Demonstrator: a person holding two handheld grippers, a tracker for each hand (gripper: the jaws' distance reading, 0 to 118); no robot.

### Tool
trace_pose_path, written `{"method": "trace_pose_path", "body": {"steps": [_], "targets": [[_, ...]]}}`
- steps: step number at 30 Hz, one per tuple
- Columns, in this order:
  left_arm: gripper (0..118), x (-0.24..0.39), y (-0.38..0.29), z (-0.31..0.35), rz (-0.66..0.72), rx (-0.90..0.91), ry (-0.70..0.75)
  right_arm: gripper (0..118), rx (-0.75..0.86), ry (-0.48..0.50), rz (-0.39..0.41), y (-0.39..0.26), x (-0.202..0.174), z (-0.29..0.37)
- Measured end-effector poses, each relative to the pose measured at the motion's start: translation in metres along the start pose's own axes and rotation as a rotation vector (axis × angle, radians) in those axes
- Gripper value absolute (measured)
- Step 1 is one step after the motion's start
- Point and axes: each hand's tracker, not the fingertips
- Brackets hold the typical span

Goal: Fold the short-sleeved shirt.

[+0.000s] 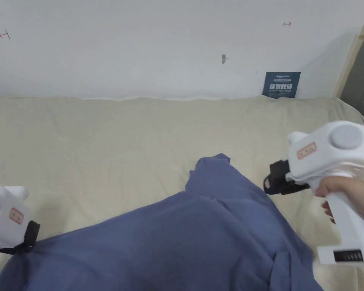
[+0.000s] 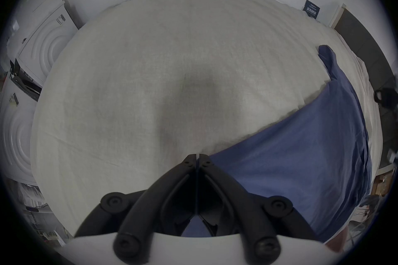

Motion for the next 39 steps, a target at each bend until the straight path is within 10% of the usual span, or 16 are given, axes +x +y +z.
{"method": "trace_pose_path", "body": {"steps": [1, 3, 4, 13, 18, 39], "targets": [[1, -0.001, 0.0, -0.001, 0.002, 0.003, -0.004, 34, -0.042, -0.005, -0.03, 0.013, 0.004, -0.012], [1, -0.003, 0.0, -0.003, -0.004, -0.007, -0.009, 105, -0.026, -0.117, -0.059, 0.016, -0.001, -0.028], [1, -0.002, -0.001, 0.002, -0.008, -0.007, -0.01, 118, -0.031, -0.153, -0.054, 0.019, -0.001, -0.036], [1, -0.001, 0.001, 0.0, -0.047, -0.021, -0.007, 101, -0.116, -0.206, -0.032, 0.015, -0.006, -0.073], [1, 0.0, 0.0, -0.012, -0.043, -0.038, -0.007, 5, -0.114, -0.312, 0.176, 0.007, -0.026, -0.073], [1, 0.012, -0.017, 0.163, -0.017, 0.261, -0.143, 5, 0.263, 0.002, 0.154, -0.06, -0.02, 0.17]]}}
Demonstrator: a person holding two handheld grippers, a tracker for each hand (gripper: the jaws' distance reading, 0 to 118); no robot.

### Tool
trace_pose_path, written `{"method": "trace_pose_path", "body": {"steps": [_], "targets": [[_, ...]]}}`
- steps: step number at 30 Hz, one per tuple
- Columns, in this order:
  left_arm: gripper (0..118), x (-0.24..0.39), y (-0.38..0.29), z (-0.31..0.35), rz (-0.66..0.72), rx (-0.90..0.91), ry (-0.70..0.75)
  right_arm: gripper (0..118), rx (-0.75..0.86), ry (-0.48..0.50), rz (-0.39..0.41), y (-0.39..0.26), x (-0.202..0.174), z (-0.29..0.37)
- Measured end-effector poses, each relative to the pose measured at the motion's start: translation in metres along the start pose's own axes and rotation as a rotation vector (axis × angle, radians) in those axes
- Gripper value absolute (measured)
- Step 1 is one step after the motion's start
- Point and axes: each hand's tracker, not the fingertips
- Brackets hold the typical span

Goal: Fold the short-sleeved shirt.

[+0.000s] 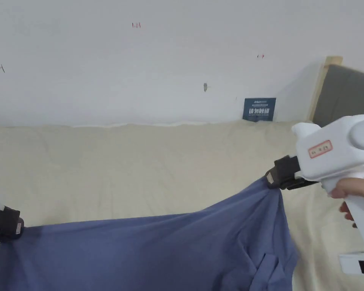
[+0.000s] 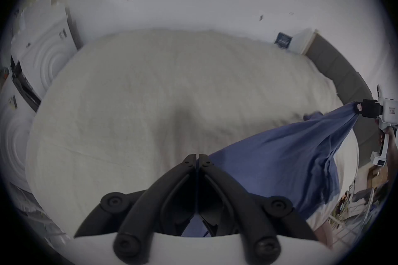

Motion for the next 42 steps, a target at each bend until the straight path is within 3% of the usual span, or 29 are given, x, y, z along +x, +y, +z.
{"method": "trace_pose_path", "body": {"steps": [2, 6, 9, 11, 12, 18, 20, 26, 27, 31, 33, 35, 37, 42], "targets": [[1, 0.006, 0.005, 0.042, -0.026, 0.061, -0.014, 5, 0.048, 0.029, -0.039, -0.003, -0.001, 0.042], [1, 0.007, 0.032, 0.119, -0.002, 0.19, -0.089, 5, 0.157, 0.02, 0.016, 0.006, -0.016, 0.132], [1, 0.017, 0.06, 0.168, -0.068, 0.272, -0.076, 5, 0.258, 0.0, 0.026, 0.026, -0.032, 0.192], [1, 0.023, 0.08, 0.197, -0.112, 0.329, -0.045, 5, 0.329, -0.004, 0.025, 0.045, -0.036, 0.218], [1, 0.024, 0.09, 0.209, -0.124, 0.351, -0.04, 5, 0.354, -0.001, 0.041, 0.047, -0.057, 0.236], [1, 0.056, 0.128, 0.263, -0.057, 0.436, 0.028, 5, 0.451, -0.064, 0.072, 0.119, -0.08, 0.268], [1, 0.047, 0.156, 0.26, -0.034, 0.472, 0.012, 5, 0.5, -0.096, 0.102, 0.14, -0.092, 0.267], [1, 0.026, 0.241, 0.233, -0.011, 0.557, 0.059, 5, 0.597, -0.104, 0.054, 0.194, -0.133, 0.259], [1, 0.026, 0.254, 0.228, -0.005, 0.57, 0.063, 5, 0.607, -0.133, 0.038, 0.243, -0.109, 0.242], [1, 0.015, 0.292, 0.211, 0.013, 0.649, 0.051, 5, 0.711, -0.203, 0.093, 0.309, -0.116, 0.231], [1, 0.057, 0.254, 0.228, 0.006, 0.664, 0.059, 5, 0.744, -0.239, 0.117, 0.327, -0.118, 0.228], [1, 0.063, 0.255, 0.222, -0.007, 0.678, 0.056, 5, 0.747, -0.267, 0.128, 0.332, -0.119, 0.224], [1, 0.025, 0.31, 0.179, -0.024, 0.695, 0.071, 5, 0.75, -0.289, 0.133, 0.331, -0.115, 0.215], [1, 0.028, 0.286, 0.14, -0.024, 0.696, 0.058, 5, 0.721, -0.292, 0.157, 0.292, -0.09, 0.169]]}}
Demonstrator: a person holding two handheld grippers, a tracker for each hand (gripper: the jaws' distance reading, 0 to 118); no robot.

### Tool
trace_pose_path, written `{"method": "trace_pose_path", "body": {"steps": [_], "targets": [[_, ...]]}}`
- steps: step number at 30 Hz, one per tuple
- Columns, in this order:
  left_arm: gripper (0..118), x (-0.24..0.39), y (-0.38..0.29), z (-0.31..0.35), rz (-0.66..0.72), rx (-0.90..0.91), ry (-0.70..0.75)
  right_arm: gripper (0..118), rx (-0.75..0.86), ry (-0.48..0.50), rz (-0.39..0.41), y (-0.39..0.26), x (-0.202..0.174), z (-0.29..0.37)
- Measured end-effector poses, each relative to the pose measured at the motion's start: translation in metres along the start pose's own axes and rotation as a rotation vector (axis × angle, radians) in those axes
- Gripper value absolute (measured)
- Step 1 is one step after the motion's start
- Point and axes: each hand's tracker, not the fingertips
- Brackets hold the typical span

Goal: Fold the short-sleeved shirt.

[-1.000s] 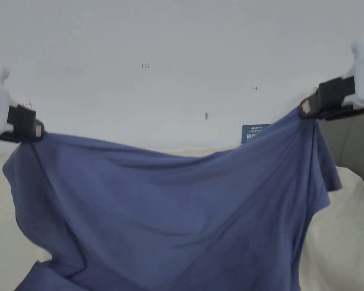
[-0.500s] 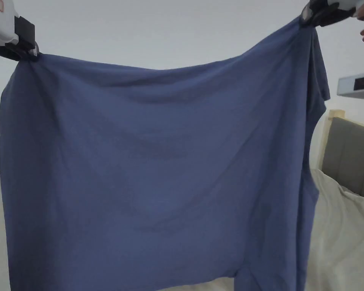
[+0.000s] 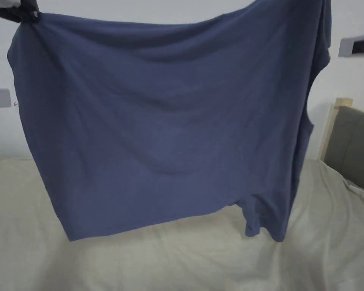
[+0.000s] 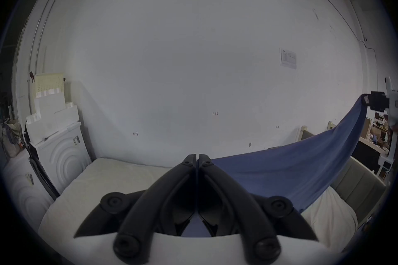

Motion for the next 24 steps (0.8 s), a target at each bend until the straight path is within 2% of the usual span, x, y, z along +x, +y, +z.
{"method": "trace_pose_path", "body": {"steps": [3, 5, 7, 9, 10, 14, 15, 17, 21, 24], "targets": [[1, 0.012, -0.058, 0.018, -0.034, 0.001, 0.053, 5, -0.075, 0.037, -0.03, -0.075, 0.002, 0.01], [1, 0.016, -0.105, 0.024, -0.045, -0.009, 0.027, 5, -0.116, 0.081, -0.068, -0.133, 0.007, 0.017], [1, 0.031, -0.162, 0.032, -0.006, -0.1, -0.024, 5, -0.194, 0.134, -0.068, -0.199, 0.009, 0.032], [1, 0.036, -0.219, 0.04, 0.037, -0.235, -0.07, 5, -0.274, 0.148, -0.029, -0.264, 0.007, 0.051], [1, 0.039, -0.253, 0.048, 0.046, -0.277, -0.094, 5, -0.31, 0.16, -0.01, -0.302, -0.005, 0.084], [1, 0.037, -0.354, 0.093, 0.057, -0.429, -0.131, 5, -0.517, 0.209, -0.055, -0.427, -0.006, 0.142], [1, 0.037, -0.375, 0.104, 0.048, -0.474, -0.14, 5, -0.553, 0.215, -0.039, -0.451, -0.007, 0.159], [1, 0.031, -0.407, 0.129, 0.052, -0.537, -0.16, 5, -0.607, 0.223, -0.022, -0.487, -0.004, 0.195], [1, 0.023, -0.441, 0.196, 0.067, -0.591, -0.173, 5, -0.614, 0.251, -0.027, -0.503, 0.003, 0.275], [1, 0.02, -0.443, 0.243, 0.064, -0.591, -0.167, 5, -0.591, 0.249, -0.091, -0.499, 0.019, 0.32]]}}
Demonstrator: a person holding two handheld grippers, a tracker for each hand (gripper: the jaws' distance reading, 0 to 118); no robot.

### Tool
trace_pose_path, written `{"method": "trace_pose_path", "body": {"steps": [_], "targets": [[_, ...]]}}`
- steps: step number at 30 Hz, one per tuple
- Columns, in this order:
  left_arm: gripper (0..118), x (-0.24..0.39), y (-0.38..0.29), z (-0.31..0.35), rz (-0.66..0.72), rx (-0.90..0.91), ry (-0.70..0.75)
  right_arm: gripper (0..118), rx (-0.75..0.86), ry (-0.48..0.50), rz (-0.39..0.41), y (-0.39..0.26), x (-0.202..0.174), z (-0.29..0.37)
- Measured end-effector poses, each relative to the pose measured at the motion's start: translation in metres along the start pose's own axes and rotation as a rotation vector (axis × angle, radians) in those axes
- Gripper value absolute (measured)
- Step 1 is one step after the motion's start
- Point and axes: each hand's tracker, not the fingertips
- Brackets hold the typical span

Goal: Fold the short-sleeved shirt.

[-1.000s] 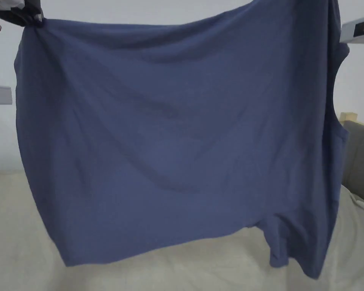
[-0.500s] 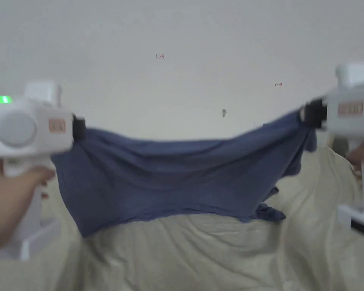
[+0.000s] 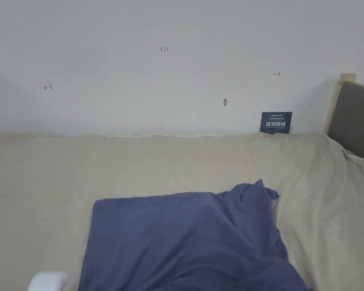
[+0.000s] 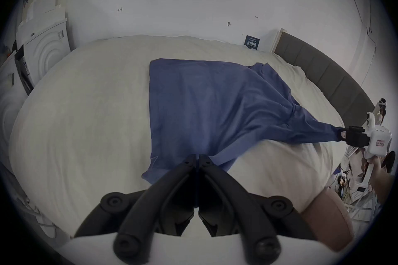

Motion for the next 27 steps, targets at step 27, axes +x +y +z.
{"method": "trace_pose_path", "body": {"steps": [27], "targets": [[1, 0.009, -0.064, 0.021, 0.053, -0.22, -0.014, 5, -0.278, -0.368, -0.002, -0.046, 0.048, 0.009]]}}
